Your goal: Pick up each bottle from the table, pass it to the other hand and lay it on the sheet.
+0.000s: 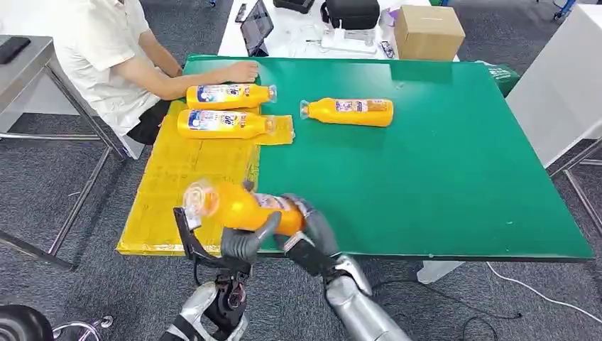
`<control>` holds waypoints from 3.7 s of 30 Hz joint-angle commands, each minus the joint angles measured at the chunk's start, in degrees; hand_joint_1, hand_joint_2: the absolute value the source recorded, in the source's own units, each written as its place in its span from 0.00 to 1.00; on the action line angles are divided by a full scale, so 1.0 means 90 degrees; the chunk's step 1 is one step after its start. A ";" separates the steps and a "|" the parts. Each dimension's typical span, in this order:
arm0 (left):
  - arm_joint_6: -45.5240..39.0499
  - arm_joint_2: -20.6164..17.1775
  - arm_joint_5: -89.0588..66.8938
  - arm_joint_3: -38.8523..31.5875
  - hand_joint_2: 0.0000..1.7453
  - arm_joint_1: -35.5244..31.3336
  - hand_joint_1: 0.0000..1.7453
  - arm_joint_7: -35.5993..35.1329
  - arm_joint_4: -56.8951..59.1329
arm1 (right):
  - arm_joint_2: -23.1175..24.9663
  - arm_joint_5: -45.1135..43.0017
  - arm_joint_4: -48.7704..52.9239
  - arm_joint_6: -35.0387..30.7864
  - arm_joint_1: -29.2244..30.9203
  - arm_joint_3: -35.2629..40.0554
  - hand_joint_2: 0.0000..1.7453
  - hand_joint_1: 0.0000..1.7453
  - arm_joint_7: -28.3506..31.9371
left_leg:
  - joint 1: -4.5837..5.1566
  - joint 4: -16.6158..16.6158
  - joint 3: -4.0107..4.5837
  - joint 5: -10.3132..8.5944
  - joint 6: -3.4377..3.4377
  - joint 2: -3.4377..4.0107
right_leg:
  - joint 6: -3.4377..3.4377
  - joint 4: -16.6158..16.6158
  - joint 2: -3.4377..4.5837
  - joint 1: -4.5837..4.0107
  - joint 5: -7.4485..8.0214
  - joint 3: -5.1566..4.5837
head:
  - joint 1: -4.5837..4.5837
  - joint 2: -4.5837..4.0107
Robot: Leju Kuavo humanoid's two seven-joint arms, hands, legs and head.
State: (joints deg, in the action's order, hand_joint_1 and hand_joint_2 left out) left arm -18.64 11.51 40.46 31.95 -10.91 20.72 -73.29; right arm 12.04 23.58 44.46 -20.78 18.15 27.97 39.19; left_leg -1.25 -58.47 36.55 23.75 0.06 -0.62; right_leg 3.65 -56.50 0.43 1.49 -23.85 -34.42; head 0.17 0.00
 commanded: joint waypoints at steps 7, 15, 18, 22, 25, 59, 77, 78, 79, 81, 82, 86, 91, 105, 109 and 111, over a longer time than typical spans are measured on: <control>-0.0080 0.0150 -0.0083 -0.0050 1.00 -0.0342 1.00 0.0435 0.0146 | 0.0076 -0.0325 -0.1058 0.0290 0.0385 0.1209 1.00 1.00 0.0030 | -0.0002 0.0003 -0.0035 0.0012 -0.0010 0.0003 | -0.0026 0.0007 -0.0010 -0.0008 -0.0012 0.0038 | 0.0000 0.0000; 0.0322 0.0117 -0.0136 -0.0328 1.00 -0.0244 1.00 0.0664 -0.0116 | -0.0030 -0.0527 -0.1118 0.0870 0.0344 0.1417 1.00 0.00 -0.0005 | -0.0004 0.0001 -0.0035 0.0016 -0.0010 0.0000 | -0.0024 0.0007 -0.0014 -0.0010 -0.0017 0.0037 | -0.0002 0.0000; 0.0409 0.0043 -0.0110 -0.0457 1.00 -0.0280 1.00 0.0620 -0.0084 | -0.0048 -0.0600 -0.1059 0.0971 0.0253 0.1407 0.00 0.00 0.0062 | -0.0001 0.0002 -0.0013 0.0005 -0.0007 -0.0002 | -0.0014 0.0006 -0.0013 -0.0005 -0.0008 0.0013 | 0.0000 0.0000; 0.0184 -0.0128 -0.0356 -0.0934 1.00 -0.0362 1.00 0.0653 0.0266 | -0.0309 -0.0801 -0.0225 0.1146 -0.0331 0.1344 0.00 0.00 0.0089 | -0.0003 0.0010 -0.0038 0.0009 -0.0010 -0.0008 | -0.0025 0.0013 -0.0023 -0.0009 -0.0014 0.0040 | -0.0002 0.0000; 0.0049 -0.0238 -0.0395 -0.1353 1.00 -0.0264 1.00 0.0745 0.0187 | -0.0698 -0.0774 0.0517 0.1043 -0.0864 0.1300 0.00 0.00 0.0060 | -0.0004 0.0014 -0.0038 0.0008 -0.0008 -0.0019 | -0.0024 0.0018 -0.0032 -0.0010 -0.0016 0.0043 | -0.0002 0.0000; -0.1202 -0.0649 -1.1071 -0.2692 1.00 -0.2899 1.00 -0.2029 0.5162 | -0.0604 -0.0063 0.2307 0.0145 -0.1613 -0.0965 0.00 0.00 0.0090 | 0.0002 0.0001 0.0001 0.0001 -0.0003 0.0003 | -0.0011 -0.0003 -0.0006 0.0000 -0.0003 -0.0002 | 0.0002 0.0000; 0.1835 -0.0606 -1.0115 -0.2178 1.00 -0.2769 0.00 -0.0418 0.4872 | -0.0769 -0.0796 0.2472 0.0019 -0.1672 -0.0861 0.00 0.00 0.0090 | 0.0002 0.0012 -0.0058 0.0006 -0.0009 0.0003 | -0.0027 0.0011 -0.0005 -0.0005 -0.0004 0.0064 | 0.0002 0.0000; 0.1985 -0.0600 -0.9912 -0.2146 1.00 -0.2661 0.00 -0.0201 0.4699 | -0.0795 -0.0817 0.2468 -0.0015 -0.1665 -0.0810 0.00 0.00 0.0090 | 0.0003 0.0007 -0.0040 0.0000 -0.0003 -0.0003 | -0.0015 0.0004 -0.0005 -0.0001 0.0000 0.0044 | 0.0000 0.0000; 0.2138 -0.0615 -0.9635 -0.2036 1.00 -0.2439 0.00 0.0088 0.4309 | -0.0836 -0.0874 0.2465 -0.0091 -0.1667 -0.0730 0.00 0.00 0.0090 | 0.0005 0.0011 -0.0051 0.0000 -0.0004 -0.0002 | -0.0018 0.0008 -0.0005 0.0000 0.0000 0.0054 | 0.0000 0.0000; 0.1989 -0.0563 -0.9199 -0.1948 1.00 -0.2088 0.00 0.0331 0.3630 | -0.0889 -0.0945 0.2462 -0.0183 -0.1670 -0.0648 0.00 0.00 0.0090 | 0.0004 0.0012 -0.0058 0.0000 -0.0007 -0.0013 | -0.0022 0.0011 -0.0012 -0.0002 -0.0003 0.0065 | 0.0002 0.0000; 0.1836 -0.0471 -0.8898 -0.1904 1.00 -0.1893 0.00 0.0368 0.3228 | -0.0917 -0.0967 0.2478 -0.0274 -0.1680 -0.0612 0.00 0.00 0.0090 | 0.0006 0.0009 -0.0050 -0.0001 -0.0004 -0.0016 | -0.0014 0.0007 -0.0011 0.0002 -0.0003 0.0057 | 0.0002 0.0000; 0.1433 -0.0322 -0.8627 -0.2005 1.00 -0.1719 0.00 0.0532 0.2849 | -0.0941 -0.0958 0.2506 -0.0335 -0.1699 -0.0601 0.00 0.00 0.0090 | 0.0003 0.0005 -0.0053 0.0009 -0.0009 -0.0008 | -0.0021 0.0008 -0.0007 -0.0003 -0.0007 0.0059 | 0.0000 0.0000; -0.0498 0.0043 -0.7622 -0.0981 1.00 -0.0628 0.00 0.0676 0.0652 | -0.1032 -0.0996 0.2689 -0.0702 -0.1931 -0.0600 0.00 0.00 0.0090 | 0.0001 -0.0003 -0.0044 0.0016 -0.0009 -0.0028 | -0.0022 0.0002 -0.0031 -0.0005 -0.0021 0.0055 | -0.0005 0.0000; -0.1132 0.0144 -0.5328 0.0069 1.00 -0.0030 0.00 0.0823 0.0215 | -0.0791 0.4856 0.2117 -0.2135 -0.1711 -0.3700 1.00 0.00 -0.0348 | 0.0007 0.0010 -0.0042 0.0016 -0.0014 -0.0032 | -0.0018 0.0016 -0.0033 0.0000 -0.0017 0.0056 | 0.0000 0.0000; -0.1091 0.0069 -0.5304 0.0393 1.00 0.0015 0.00 0.0954 0.0310 | -0.1054 0.5338 0.1848 -0.2135 -0.1355 -0.4055 1.00 0.00 -0.0557 | 0.0013 0.0010 -0.0039 0.0014 -0.0013 -0.0025 | -0.0015 0.0016 -0.0023 0.0006 -0.0012 0.0051 | -0.0002 0.0000; -0.1115 0.0029 -0.5271 0.0402 1.00 -0.0001 0.00 0.0951 0.0227 | -0.1082 0.5724 0.1865 -0.2135 -0.1314 -0.4058 1.00 0.00 -0.0875 | 0.0009 0.0006 -0.0032 0.0014 -0.0012 -0.0027 | -0.0018 0.0016 -0.0024 0.0004 -0.0010 0.0049 | -0.0002 0.0000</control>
State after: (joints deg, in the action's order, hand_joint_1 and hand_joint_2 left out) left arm -28.61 12.81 -8.02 30.69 -10.94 29.07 -72.22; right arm 3.34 74.84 66.79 -39.63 1.95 3.75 34.34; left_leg -1.17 -58.48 36.59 23.79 0.06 -0.94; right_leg 3.66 -56.46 0.20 1.60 -23.88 -34.32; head 0.15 0.00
